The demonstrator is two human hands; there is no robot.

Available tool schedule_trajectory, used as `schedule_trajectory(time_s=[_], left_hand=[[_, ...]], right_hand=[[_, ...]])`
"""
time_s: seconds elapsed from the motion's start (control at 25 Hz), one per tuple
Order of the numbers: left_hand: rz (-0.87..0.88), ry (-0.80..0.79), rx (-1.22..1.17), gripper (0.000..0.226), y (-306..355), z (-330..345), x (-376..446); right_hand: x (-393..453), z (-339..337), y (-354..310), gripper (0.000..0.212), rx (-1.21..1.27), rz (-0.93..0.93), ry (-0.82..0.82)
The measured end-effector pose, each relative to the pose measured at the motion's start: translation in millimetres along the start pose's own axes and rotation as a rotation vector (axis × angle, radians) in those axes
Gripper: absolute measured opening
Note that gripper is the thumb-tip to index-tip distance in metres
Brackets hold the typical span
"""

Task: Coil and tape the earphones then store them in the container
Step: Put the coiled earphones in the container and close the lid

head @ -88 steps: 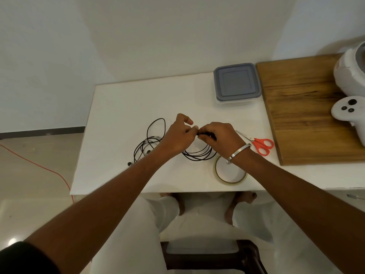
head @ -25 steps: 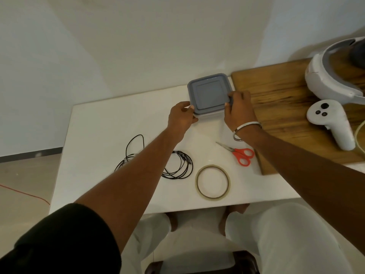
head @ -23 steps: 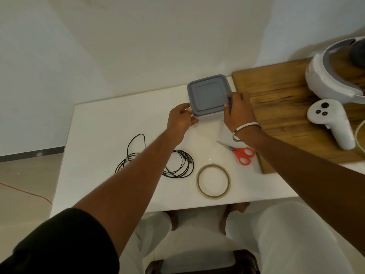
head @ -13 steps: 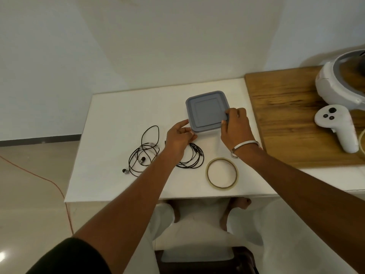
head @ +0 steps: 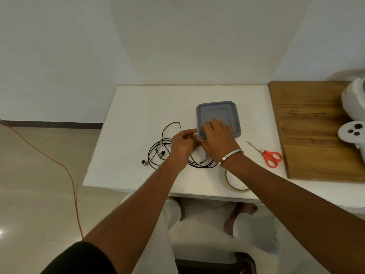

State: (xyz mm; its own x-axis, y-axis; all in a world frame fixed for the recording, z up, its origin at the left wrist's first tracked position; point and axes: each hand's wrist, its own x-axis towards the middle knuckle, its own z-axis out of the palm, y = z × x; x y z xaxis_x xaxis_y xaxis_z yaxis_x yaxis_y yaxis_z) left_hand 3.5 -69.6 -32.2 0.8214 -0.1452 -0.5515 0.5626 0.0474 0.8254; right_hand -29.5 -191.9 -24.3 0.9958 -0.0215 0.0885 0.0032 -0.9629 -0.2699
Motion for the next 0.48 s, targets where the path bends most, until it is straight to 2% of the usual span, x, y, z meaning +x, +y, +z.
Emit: schedule_trajectory(time_s=[0.32,0.48], left_hand=[[-0.012,-0.022,-0.031,0.035,-2.6,-4.1,3.5],[0.011,-0.009,0.009,0.031,-0.9,-1.3,1.3]], right_hand=[[9.8,0.7,1.2,0.026,-0.239,-0.160,-0.029],[6.7,-3.7,4.3,0.028,-0.241,-0.200,-0.024]])
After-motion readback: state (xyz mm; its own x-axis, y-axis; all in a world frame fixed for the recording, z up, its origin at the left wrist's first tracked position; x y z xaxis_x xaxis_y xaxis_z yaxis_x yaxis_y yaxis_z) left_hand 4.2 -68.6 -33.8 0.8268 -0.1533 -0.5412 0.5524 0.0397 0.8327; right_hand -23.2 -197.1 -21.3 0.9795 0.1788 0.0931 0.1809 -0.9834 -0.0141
